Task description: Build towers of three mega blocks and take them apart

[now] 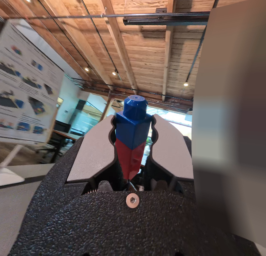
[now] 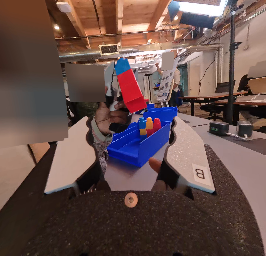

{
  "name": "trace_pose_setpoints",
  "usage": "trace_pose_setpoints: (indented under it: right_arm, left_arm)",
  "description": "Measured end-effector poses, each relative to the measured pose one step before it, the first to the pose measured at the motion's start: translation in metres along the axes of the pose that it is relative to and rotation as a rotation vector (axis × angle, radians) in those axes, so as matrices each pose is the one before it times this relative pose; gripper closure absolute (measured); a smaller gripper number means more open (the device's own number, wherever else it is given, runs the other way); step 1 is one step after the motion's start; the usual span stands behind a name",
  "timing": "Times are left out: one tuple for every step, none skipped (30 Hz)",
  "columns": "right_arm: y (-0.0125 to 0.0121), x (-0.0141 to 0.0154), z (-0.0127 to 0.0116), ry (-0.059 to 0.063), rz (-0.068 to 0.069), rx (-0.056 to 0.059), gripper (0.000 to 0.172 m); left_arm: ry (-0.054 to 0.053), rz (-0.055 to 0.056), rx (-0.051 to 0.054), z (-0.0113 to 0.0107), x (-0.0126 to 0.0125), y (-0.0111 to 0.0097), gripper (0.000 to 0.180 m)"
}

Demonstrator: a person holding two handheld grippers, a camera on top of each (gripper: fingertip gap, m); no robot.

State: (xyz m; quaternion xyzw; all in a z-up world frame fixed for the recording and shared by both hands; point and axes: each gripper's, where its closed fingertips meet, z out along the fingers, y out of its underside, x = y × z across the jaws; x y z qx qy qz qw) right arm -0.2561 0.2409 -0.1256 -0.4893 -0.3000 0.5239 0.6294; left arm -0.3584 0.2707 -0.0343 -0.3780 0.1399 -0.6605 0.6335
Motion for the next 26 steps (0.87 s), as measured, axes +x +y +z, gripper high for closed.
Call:
trace_pose_setpoints:
  right_arm:
    - [0.00287,-0.00300,0.00342,0.0049,-0.0155,0.0057,0.069]
    - [-0.00027,-0.00150,0.00122,0.0095,-0.0161,0.0126,0.075]
    - [-0.00092,-0.00090,0.00041,0.0085,-0.0095,0.0088,0.081]
    - [0.00005,-0.00149,0.00025,-0.0002,-0.0056,0.0009,0.085]
    - [0.00092,-0.00053,0.00028,0.0031,-0.0065,-0.0056,0.088]
    - [0.00116,0.00018,0.00020,0.0076,-0.0145,-0.0071,0.092]
    - [0.00124,-0.00029,-0.00001,0.0062,-0.0256,-0.0058,0.097]
    - [0.00145,0.00118,-0.00043,0.0171,-0.0332,-0.0086,0.107]
    - [-0.00026,0.00218,-0.00103,0.0237,-0.0377,0.0010,0.119]
    - [-0.00231,0.00264,-0.00165,0.0268,-0.0356,0.0149,0.131]
    - [-0.00178,0.00222,-0.00158,0.0195,-0.0258,0.0098,0.134]
    - [-0.00002,0.00031,-0.00069,0.0010,-0.0108,-0.0051,0.134]
    - [0.00014,0.00046,-0.00052,-0.0022,-0.0049,-0.0082,0.134]
    - [-0.00006,0.00087,-0.00066,0.0003,-0.0029,-0.0071,0.134]
    - [-0.00028,0.00009,-0.00071,-0.0045,-0.0025,-0.0045,0.134]
    - [-0.00026,-0.00027,-0.00080,-0.0078,-0.0047,-0.0055,0.134]
    - [-0.00084,-0.00057,-0.00104,-0.0122,0.0013,-0.0040,0.134]
    - [-0.00222,-0.00150,-0.00139,-0.0220,0.0106,0.0046,0.134]
    - [-0.00280,-0.00030,-0.00172,-0.0182,0.0189,0.0059,0.134]
    - [-0.00202,0.00068,-0.00167,-0.0143,0.0234,0.0008,0.134]
    - [-0.00032,0.00042,-0.00122,-0.0205,0.0341,-0.0082,0.135]
    - [0.00117,0.00007,-0.00056,-0.0251,0.0461,-0.0107,0.134]
    - [0.00127,0.00147,-0.00005,-0.0122,0.0494,0.0019,0.134]
    - [0.00076,0.00206,0.00030,-0.0064,0.0515,0.0192,0.134]
    - [0.00086,0.00214,0.00040,-0.0065,0.0549,0.0275,0.135]
    - [0.00176,0.00208,0.00064,-0.0079,0.0591,0.0212,0.135]
  left_arm:
    - [0.0191,-0.0378,-0.0144,0.00633,0.00148,0.01368,0.134]
    - [0.0130,-0.0342,-0.0163,0.00527,-0.00019,0.01247,0.134]
    - [0.0073,-0.0317,-0.0143,0.00432,-0.00123,0.01106,0.134]
    - [0.0072,-0.0289,-0.0155,0.00353,-0.00138,0.00997,0.134]
    - [0.0047,-0.0260,-0.0145,0.00306,-0.00156,0.00861,0.135]
    - [0.0018,-0.0218,-0.0092,0.00250,-0.00145,0.00705,0.134]
    - [0.0044,-0.0177,-0.0076,0.00206,-0.00080,0.00554,0.134]
    - [0.0041,-0.0140,-0.0054,0.00170,-0.00040,0.00426,0.134]
    - [0.0013,-0.0076,-0.0070,0.00137,-0.00054,0.00360,0.134]
    - [0.0023,-0.0039,-0.0073,0.00114,-0.00005,0.00306,0.134]
    - [0.0010,-0.0024,-0.0003,0.00092,0.00002,0.00168,0.134]
    - [-0.0012,0.0040,0.0028,0.00041,-0.00008,0.00069,0.134]
    - [-0.0001,0.0061,-0.0026,0.00009,-0.00008,0.00039,0.134]
    - [0.0043,0.0027,-0.0101,0.00007,0.00033,0.00053,0.134]
    - [0.0062,-0.0017,-0.0183,-0.00012,0.00024,0.00066,0.134]
    - [0.0099,0.0044,-0.0277,-0.00038,0.00062,0.00101,0.134]
    - [0.0094,0.0158,-0.0340,-0.00094,0.00089,0.00102,0.134]
    - [0.0046,0.0291,-0.0360,-0.00144,0.00076,0.00030,0.129]
    - [-0.0050,0.0427,-0.0362,-0.00230,-0.00020,-0.00035,0.121]
    - [-0.0133,0.0560,-0.0375,-0.00311,-0.00130,-0.00024,0.118]
    - [-0.0208,0.0596,-0.0388,-0.00353,-0.00242,0.00075,0.113]
    - [-0.0203,0.0494,-0.0311,-0.00307,-0.00248,0.00109,0.112]
    - [-0.0151,0.0279,-0.0160,-0.00183,-0.00175,0.00058,0.112]
    - [-0.0081,0.0023,-0.0031,0.00001,-0.00094,0.00079,0.112]
    - [0.0028,-0.0183,-0.0002,0.00190,0.00031,0.00210,0.112]
    - [0.0117,-0.0287,-0.0074,0.00357,0.00112,0.00460,0.114]
